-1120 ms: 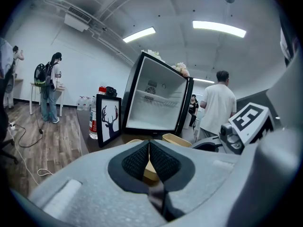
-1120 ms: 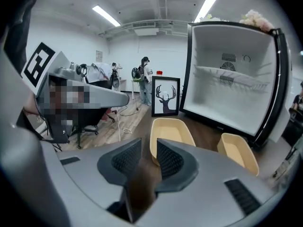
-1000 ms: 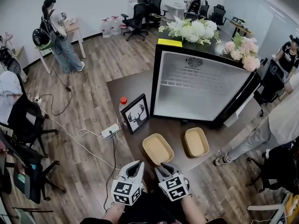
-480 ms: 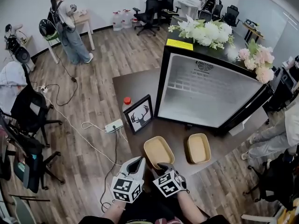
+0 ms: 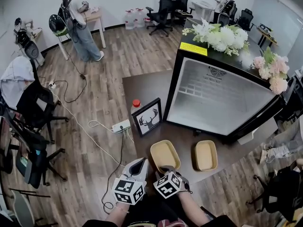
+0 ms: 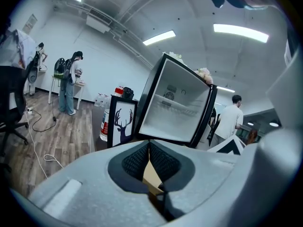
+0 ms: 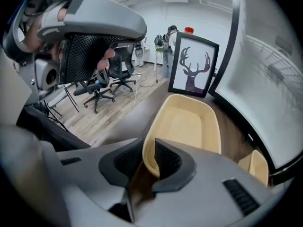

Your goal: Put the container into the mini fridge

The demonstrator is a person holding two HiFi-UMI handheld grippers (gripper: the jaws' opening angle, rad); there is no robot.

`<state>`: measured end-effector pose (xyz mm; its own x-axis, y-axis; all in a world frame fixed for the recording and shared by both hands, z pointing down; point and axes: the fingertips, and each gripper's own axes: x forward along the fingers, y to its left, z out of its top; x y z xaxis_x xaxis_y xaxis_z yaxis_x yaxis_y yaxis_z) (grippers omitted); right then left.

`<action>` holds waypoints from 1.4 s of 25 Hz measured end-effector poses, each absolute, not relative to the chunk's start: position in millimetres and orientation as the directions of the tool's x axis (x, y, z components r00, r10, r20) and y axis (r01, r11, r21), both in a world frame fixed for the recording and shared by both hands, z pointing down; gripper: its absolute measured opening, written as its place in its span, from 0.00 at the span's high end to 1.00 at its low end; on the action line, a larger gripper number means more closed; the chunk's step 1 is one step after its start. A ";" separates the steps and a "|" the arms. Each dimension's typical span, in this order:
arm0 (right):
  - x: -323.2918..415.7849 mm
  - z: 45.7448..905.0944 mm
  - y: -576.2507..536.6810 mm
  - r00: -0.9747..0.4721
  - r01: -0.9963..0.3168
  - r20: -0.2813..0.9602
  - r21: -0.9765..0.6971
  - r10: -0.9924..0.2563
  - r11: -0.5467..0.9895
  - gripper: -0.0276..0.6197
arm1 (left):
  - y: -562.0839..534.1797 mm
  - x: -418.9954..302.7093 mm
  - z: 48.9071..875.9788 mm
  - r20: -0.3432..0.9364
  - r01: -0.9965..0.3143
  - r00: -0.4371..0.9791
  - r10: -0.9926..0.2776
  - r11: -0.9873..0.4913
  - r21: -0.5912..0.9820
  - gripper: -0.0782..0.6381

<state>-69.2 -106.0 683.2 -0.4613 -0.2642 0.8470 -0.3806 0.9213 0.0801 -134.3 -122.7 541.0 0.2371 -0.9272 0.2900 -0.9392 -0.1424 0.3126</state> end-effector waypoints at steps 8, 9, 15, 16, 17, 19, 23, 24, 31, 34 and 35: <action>-68.0 684.2 -113.2 -0.434 -0.362 0.863 0.097 -0.260 0.927 0.87 | -124.0 -140.8 549.5 0.313 -0.947 0.200 -0.928 -0.102 0.304 0.88; -67.6 683.3 -113.4 -0.437 -0.360 0.861 0.097 -0.259 0.928 0.88 | -124.2 -141.6 550.6 0.316 -0.948 0.197 -0.928 -0.098 0.303 0.88; -58.9 678.9 -116.5 -0.415 -0.341 0.862 0.150 -0.292 0.928 0.91 | -125.1 -137.2 555.1 0.330 -0.952 0.196 -0.923 -0.098 0.291 0.88; -57.8 678.3 -116.7 -0.415 -0.340 0.861 0.153 -0.294 0.928 0.91 | -125.1 -135.7 555.9 0.332 -0.952 0.199 -0.922 -0.101 0.290 0.88; -56.8 677.7 -116.8 -0.416 -0.341 0.860 0.153 -0.295 0.927 0.91 | -125.1 -134.2 556.7 0.334 -0.952 0.202 -0.921 -0.104 0.289 0.88; -54.8 676.4 -117.3 -0.418 -0.349 0.858 0.152 -0.298 0.925 0.91 | -125.4 -131.4 558.1 0.338 -0.952 0.210 -0.917 -0.112 0.286 0.88; -50.9 668.8 -121.0 -0.421 -0.361 0.850 0.164 -0.317 0.918 0.91 | -126.8 -126.9 560.7 0.344 -0.950 0.225 -0.911 -0.127 0.286 0.88; -49.9 665.4 -122.4 -0.421 -0.361 0.847 0.171 -0.324 0.917 0.91 | -127.3 -125.9 561.0 0.345 -0.949 0.229 -0.910 -0.131 0.285 0.88; -39.6 627.4 -136.1 -0.422 -0.353 0.836 0.206 -0.352 0.913 0.91 | -134.0 -117.1 559.0 0.342 -0.945 0.269 -0.900 -0.178 0.274 0.88; -29.5 611.3 -143.7 -0.395 -0.354 0.849 0.211 -0.350 0.911 0.91 | -137.9 -112.6 557.1 0.336 -0.941 0.288 -0.897 -0.201 0.271 0.88; -26.4 604.7 -146.4 -0.393 -0.362 0.848 0.212 -0.354 0.908 0.91 | -138.9 -111.0 556.8 0.336 -0.940 0.294 -0.895 -0.208 0.270 0.88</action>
